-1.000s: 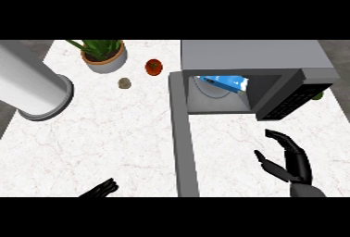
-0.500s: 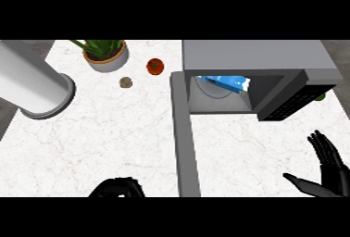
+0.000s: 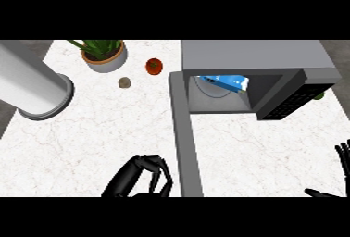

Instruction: Pick up the milk, place it into the microwave and close the microwave

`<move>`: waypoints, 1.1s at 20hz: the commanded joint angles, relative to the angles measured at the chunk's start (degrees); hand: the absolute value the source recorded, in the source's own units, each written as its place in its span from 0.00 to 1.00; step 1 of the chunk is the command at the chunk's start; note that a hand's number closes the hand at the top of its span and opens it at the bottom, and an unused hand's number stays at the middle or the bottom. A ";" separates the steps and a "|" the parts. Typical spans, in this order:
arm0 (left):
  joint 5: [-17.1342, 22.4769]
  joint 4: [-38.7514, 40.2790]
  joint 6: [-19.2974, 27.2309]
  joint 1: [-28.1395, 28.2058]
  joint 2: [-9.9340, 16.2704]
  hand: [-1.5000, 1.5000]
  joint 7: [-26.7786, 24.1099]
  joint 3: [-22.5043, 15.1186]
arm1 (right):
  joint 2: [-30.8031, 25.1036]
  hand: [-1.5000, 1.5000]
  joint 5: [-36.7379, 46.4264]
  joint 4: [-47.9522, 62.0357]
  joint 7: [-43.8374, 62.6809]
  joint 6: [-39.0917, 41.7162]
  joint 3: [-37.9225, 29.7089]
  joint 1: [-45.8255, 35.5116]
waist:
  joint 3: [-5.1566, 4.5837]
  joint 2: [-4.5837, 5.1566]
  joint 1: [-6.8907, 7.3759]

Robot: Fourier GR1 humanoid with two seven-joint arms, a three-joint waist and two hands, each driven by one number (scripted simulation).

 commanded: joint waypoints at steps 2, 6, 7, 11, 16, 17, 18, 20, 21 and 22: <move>-1.17 8.15 -4.88 -7.30 -0.56 1.00 7.71 -4.66 | -2.72 0.00 -1.98 -0.17 -1.46 6.92 -0.67 0.79 | 0.02 0.10 -0.47; -1.34 15.53 -4.84 -10.02 -0.57 1.00 9.04 -11.65 | -0.96 0.00 -2.20 -2.60 -3.89 6.30 0.11 3.79 | -0.04 0.02 -1.00; 0.05 17.28 -2.22 -12.54 -0.58 1.00 9.28 -15.00 | -2.03 0.00 -1.58 -1.42 -2.34 6.13 0.55 0.56 | -0.01 0.14 -0.57; 4.45 22.20 7.89 -17.84 -0.58 1.00 6.29 -24.38 | -4.31 0.00 -2.49 -2.72 -3.34 9.32 0.48 2.04 | -0.06 0.11 -1.13; 13.83 25.81 16.82 -23.68 -0.56 1.00 0.50 -31.64 | -3.53 0.00 -3.74 -8.26 -0.68 9.13 2.33 1.08 | -0.20 0.33 -2.75; 14.74 26.13 17.88 -22.46 -0.55 1.00 -1.73 -33.03 | -3.40 0.00 -4.10 -8.35 -0.59 10.43 2.91 0.51 | -0.17 0.36 -2.43; 16.84 26.10 18.53 -24.48 -0.55 1.00 -2.64 -33.01 | -3.51 0.00 -3.79 -8.36 -1.80 11.19 3.45 1.30 | -0.17 0.47 -2.99; 19.86 25.93 21.68 -27.80 -0.53 1.00 -1.80 -34.31 | -3.01 0.00 -3.82 -9.46 -1.23 10.55 4.33 0.73 | -0.18 0.64 -3.96; 20.86 26.92 23.58 -27.42 -0.52 1.00 -2.81 -36.45 | -4.61 0.00 -4.90 -10.73 1.12 10.10 3.43 -0.21 | -0.23 0.62 -3.98; 22.07 25.50 25.53 -29.07 -0.52 0.00 -0.46 -36.79 | -3.44 0.00 -4.77 -12.20 1.08 9.88 4.52 0.23 | -0.25 0.58 -4.77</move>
